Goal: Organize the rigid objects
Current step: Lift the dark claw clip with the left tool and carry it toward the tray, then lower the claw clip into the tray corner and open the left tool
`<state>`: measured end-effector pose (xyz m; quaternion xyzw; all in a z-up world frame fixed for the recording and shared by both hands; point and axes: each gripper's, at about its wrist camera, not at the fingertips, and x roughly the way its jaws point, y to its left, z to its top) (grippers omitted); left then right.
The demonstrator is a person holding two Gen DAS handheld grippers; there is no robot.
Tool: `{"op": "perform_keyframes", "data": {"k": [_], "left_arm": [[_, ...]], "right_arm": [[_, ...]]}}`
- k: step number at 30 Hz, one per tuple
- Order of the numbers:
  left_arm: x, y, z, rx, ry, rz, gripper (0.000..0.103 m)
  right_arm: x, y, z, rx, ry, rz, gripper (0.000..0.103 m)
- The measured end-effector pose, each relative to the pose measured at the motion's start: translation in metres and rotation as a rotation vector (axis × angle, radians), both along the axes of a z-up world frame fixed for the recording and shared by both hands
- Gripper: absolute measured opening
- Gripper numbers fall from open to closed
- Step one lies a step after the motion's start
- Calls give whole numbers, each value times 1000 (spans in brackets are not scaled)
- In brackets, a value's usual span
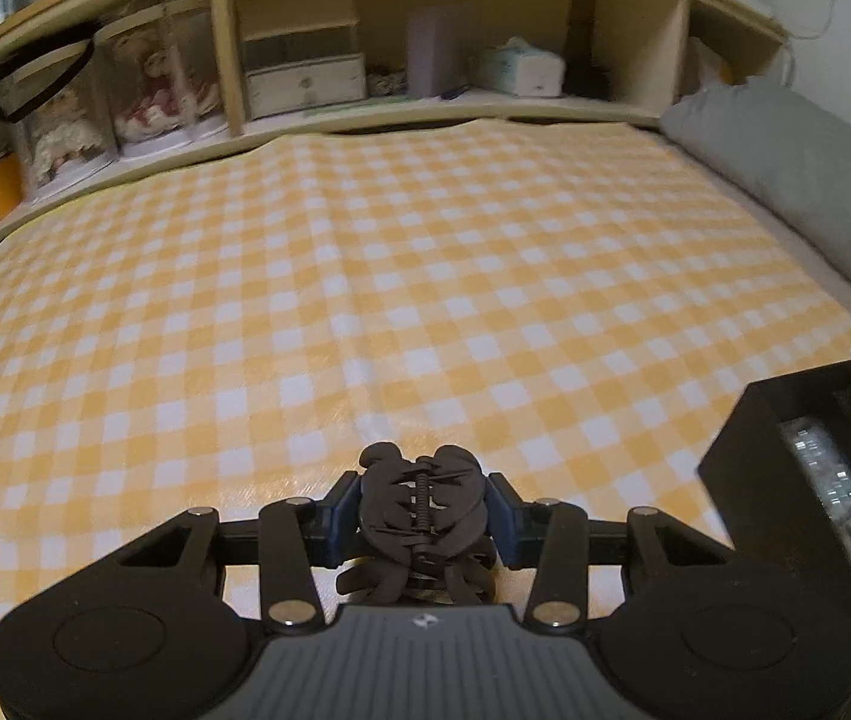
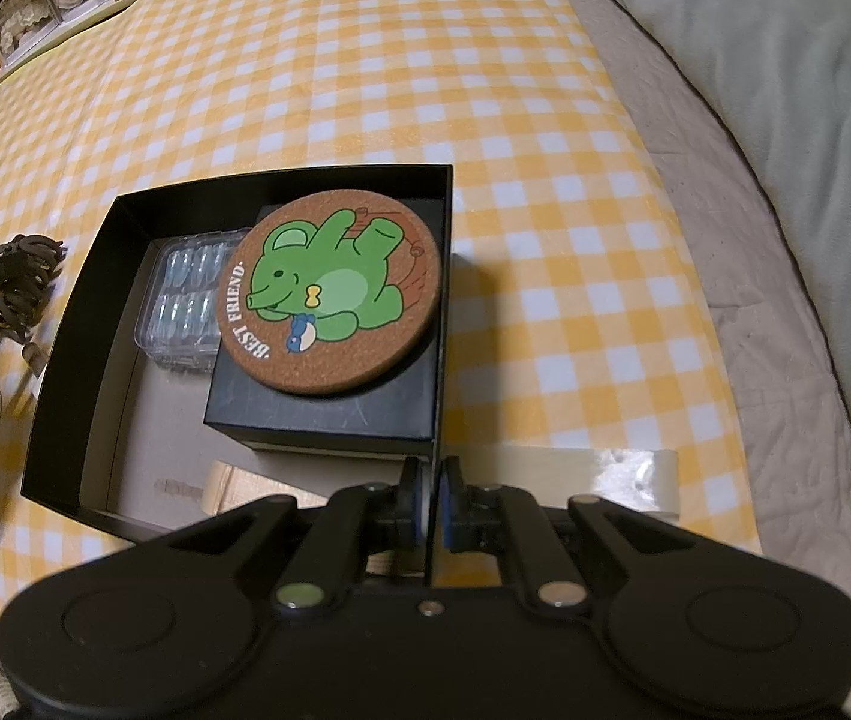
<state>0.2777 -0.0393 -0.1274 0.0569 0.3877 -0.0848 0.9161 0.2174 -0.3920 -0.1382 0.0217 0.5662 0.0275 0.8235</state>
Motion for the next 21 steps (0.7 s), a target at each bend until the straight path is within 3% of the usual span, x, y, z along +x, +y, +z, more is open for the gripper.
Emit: {"op": "perform_keyframes", "data": {"k": [10,18,21], "left_arm": [[-19,-39,50,-153,-67,-356,45],[-60,-93,57,-184,-84,-689,45],[-70,-111,52,-186,-31,-797,45]], "right_arm": [[0,-1,-1,1,4,-1,6],[0,0,-2,-4,3,5,6],[-1,0,-2,-7,4,8,6]]}}
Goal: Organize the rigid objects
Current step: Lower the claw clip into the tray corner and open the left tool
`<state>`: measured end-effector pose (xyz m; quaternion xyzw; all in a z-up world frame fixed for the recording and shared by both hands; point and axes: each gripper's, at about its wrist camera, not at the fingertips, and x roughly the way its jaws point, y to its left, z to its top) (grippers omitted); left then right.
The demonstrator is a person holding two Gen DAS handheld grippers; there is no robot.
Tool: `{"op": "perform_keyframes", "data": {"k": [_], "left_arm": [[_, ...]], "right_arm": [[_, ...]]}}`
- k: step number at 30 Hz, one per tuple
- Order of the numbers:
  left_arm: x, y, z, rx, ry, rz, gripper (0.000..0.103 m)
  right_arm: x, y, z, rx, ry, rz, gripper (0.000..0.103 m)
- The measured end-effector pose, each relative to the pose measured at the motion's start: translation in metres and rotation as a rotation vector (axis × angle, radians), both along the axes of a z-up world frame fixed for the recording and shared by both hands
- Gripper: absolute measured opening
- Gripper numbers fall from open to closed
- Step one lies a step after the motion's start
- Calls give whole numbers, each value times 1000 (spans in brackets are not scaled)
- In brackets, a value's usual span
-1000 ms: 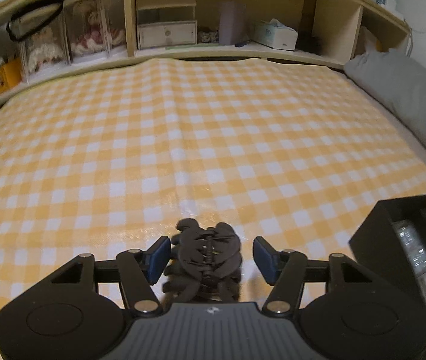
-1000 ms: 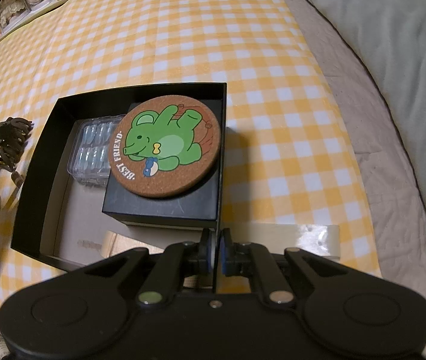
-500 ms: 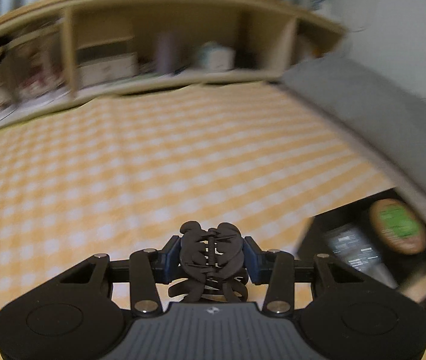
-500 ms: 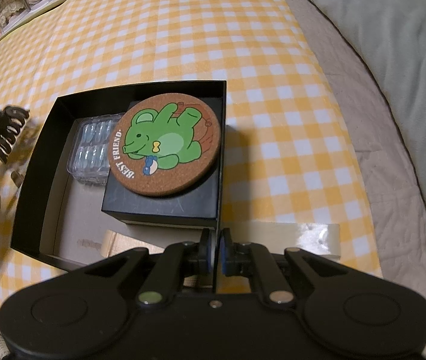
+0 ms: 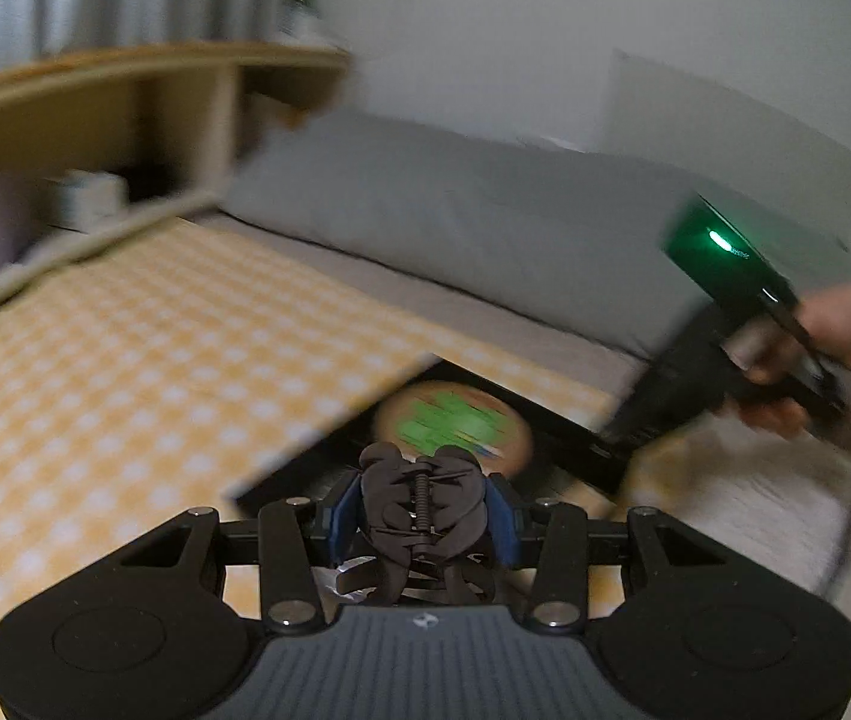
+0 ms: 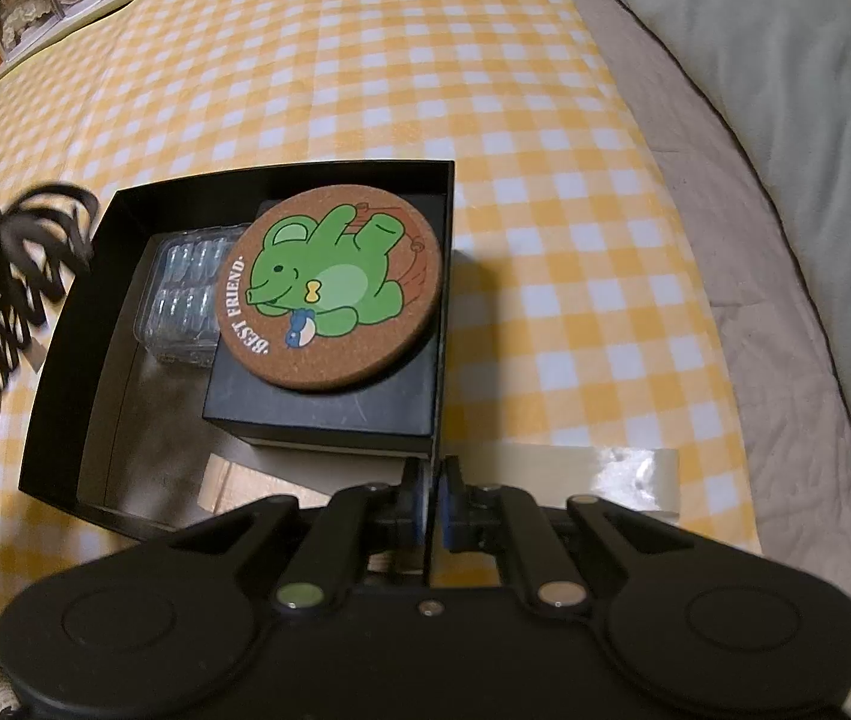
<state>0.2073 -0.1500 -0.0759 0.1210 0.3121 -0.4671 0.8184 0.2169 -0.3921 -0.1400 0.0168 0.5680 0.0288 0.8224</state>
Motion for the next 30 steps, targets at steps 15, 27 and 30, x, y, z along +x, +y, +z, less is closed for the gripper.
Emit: {"op": "perform_keyframes", "data": {"k": [15,27,30], "left_arm": [[26,-31,-12,179,18,-371,45],[32,-47,-16,265,22,-498,45],[32,-53,-17,305,9,-516,45]], "right_arm": [[-1,1,0,-12,2,21,6],[0,1,-1,-14,2,26,6],[0,0,0,-15,1,27,6]]}}
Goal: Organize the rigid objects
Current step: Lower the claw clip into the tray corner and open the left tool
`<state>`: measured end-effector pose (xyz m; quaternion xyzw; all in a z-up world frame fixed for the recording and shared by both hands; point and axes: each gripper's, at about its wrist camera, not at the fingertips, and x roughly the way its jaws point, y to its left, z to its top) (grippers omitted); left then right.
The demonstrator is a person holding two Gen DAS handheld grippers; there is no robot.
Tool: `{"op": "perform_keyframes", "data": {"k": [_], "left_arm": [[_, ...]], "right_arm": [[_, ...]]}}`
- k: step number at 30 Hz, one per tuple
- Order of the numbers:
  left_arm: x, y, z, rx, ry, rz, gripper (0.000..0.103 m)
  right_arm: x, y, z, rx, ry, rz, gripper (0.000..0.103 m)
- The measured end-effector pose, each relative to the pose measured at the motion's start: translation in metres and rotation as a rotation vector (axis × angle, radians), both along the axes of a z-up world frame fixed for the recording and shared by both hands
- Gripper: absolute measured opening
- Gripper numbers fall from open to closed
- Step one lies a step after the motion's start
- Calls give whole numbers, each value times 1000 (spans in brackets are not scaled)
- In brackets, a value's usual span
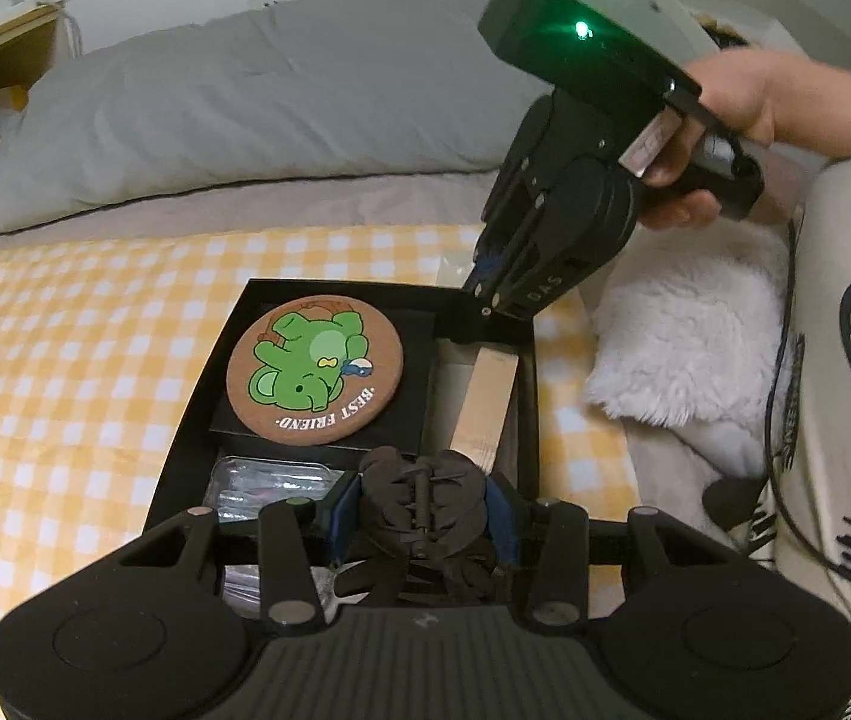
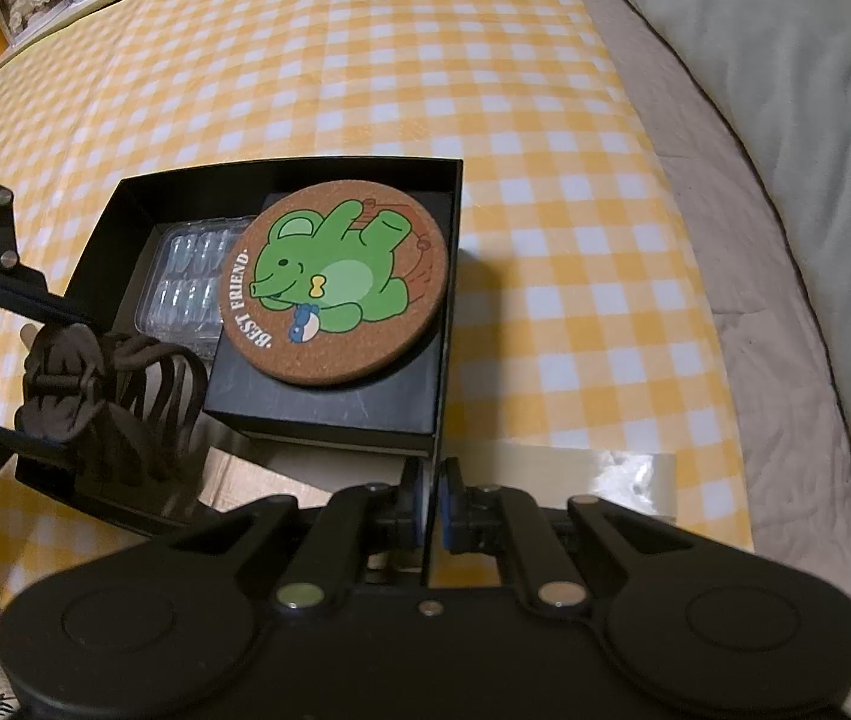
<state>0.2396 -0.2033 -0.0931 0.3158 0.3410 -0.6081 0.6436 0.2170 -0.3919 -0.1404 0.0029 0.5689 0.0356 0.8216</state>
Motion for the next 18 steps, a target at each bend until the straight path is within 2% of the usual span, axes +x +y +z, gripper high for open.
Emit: {"op": "perform_keyframes", "data": {"k": [4,7,8,9,10,15,16,18], "left_arm": [[-1,-5,-5,44,4,-33,45],[-6,-6,-9,45,-24,-48,46],[-7,-6,-10,43,-32,-42,53],[-7,-6,-11,45,-31,-32,63],[-8,-5,-12,45,-26,-20,66],[-9,1,-13,23,-9,45,69],[-8,3,-13,15,1,64,72],[-9,7,-10,-15,22,101,85]], "right_arm": [[0,0,0,-1,-1,1,6],[0,0,0,3,0,0,7],[0,0,0,3,0,0,7],[0,0,0,4,-1,-1,7],[0,0,0,7,0,-1,7],[0,0,0,7,0,-2,7],[0,0,0,8,0,-3,7],[0,0,0,7,1,-3,6]]}}
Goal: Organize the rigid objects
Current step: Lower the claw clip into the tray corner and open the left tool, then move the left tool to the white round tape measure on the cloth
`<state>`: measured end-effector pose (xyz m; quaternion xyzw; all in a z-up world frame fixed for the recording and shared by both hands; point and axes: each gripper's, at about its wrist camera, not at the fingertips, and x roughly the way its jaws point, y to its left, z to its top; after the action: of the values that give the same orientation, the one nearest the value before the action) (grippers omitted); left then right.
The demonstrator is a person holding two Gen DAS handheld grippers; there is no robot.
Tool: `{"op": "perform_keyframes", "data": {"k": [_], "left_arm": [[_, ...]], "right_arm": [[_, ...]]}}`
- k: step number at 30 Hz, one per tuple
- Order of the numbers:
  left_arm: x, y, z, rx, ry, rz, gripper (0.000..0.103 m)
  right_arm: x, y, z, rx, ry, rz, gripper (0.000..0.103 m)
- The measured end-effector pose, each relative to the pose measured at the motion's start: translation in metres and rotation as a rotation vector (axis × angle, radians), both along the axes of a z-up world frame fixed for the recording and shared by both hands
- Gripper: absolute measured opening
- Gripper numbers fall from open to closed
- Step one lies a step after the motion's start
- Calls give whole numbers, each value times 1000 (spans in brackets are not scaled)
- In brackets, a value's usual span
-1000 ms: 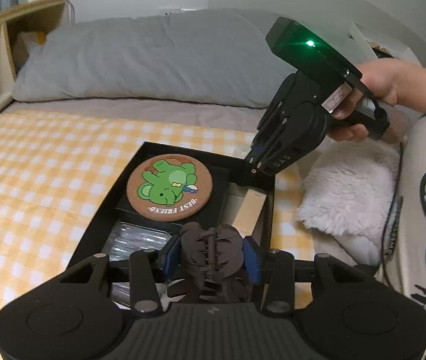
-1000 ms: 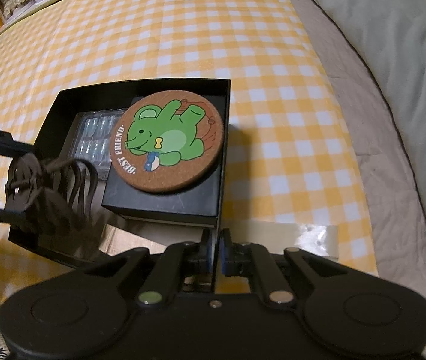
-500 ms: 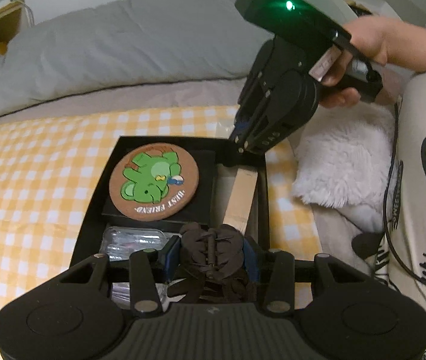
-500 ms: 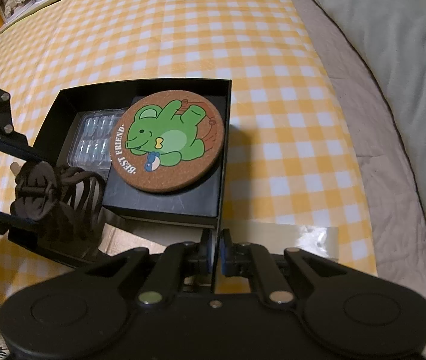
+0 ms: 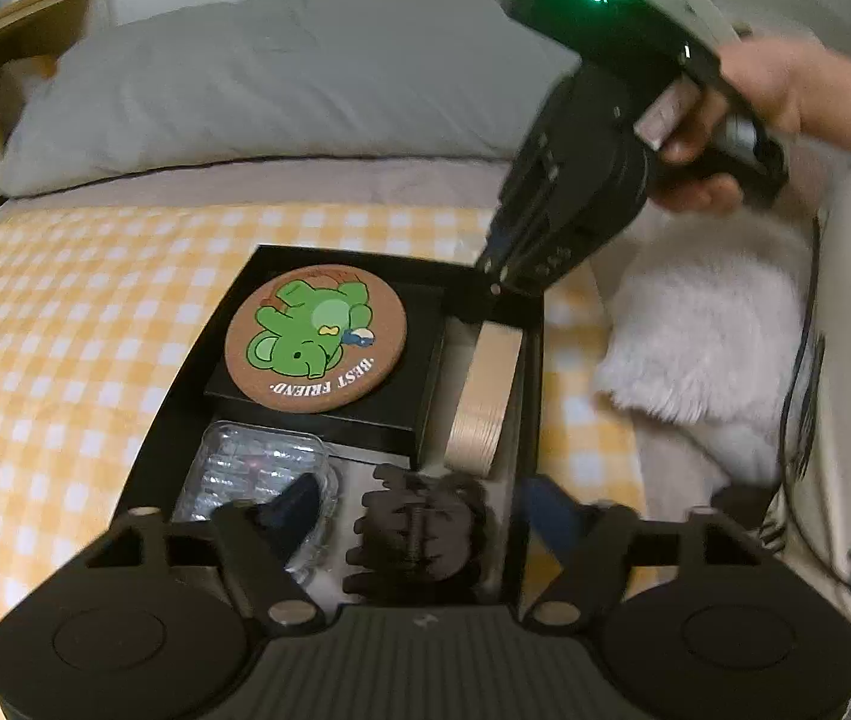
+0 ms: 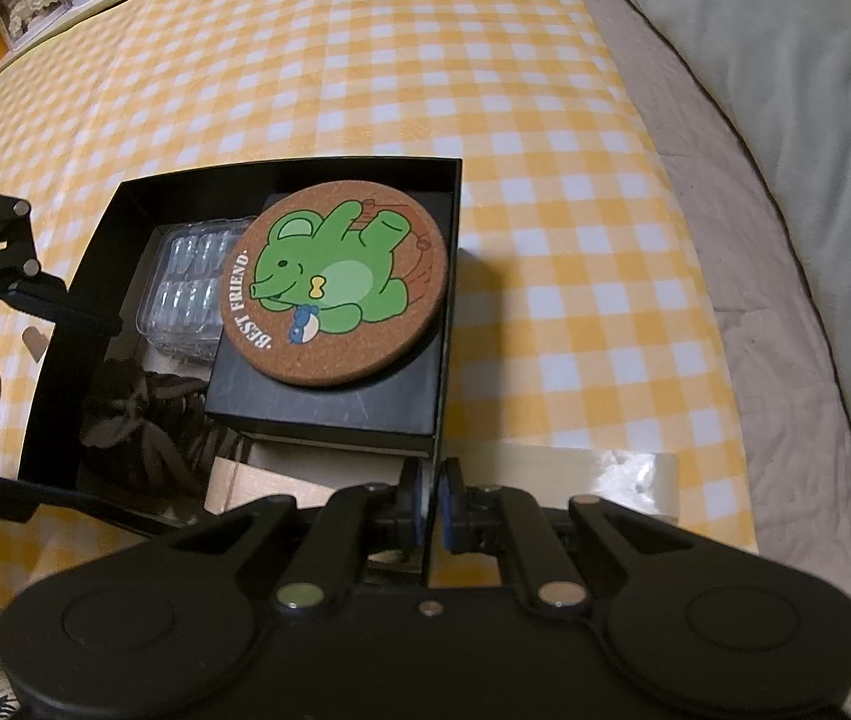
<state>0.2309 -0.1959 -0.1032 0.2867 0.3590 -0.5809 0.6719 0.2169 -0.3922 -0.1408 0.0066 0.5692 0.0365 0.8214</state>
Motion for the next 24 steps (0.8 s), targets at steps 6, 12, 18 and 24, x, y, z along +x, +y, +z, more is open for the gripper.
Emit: {"op": "perform_keyframes", "data": {"k": [6,12,18,24], "left_arm": [[-6,17,16,-108,12,129,95],[-22,37,37,-213,-27,252,103],[-37,66,53,-298,-13,462,103],[-48,104,51,-326,-16,674,103]], "right_arm": [[2,-1,-1,2,3,-10,5],[1,1,-1,-9,2,-7,5],[1,2,-2,-12,3,-5,5],[1,2,-1,-13,3,-4,5]]}}
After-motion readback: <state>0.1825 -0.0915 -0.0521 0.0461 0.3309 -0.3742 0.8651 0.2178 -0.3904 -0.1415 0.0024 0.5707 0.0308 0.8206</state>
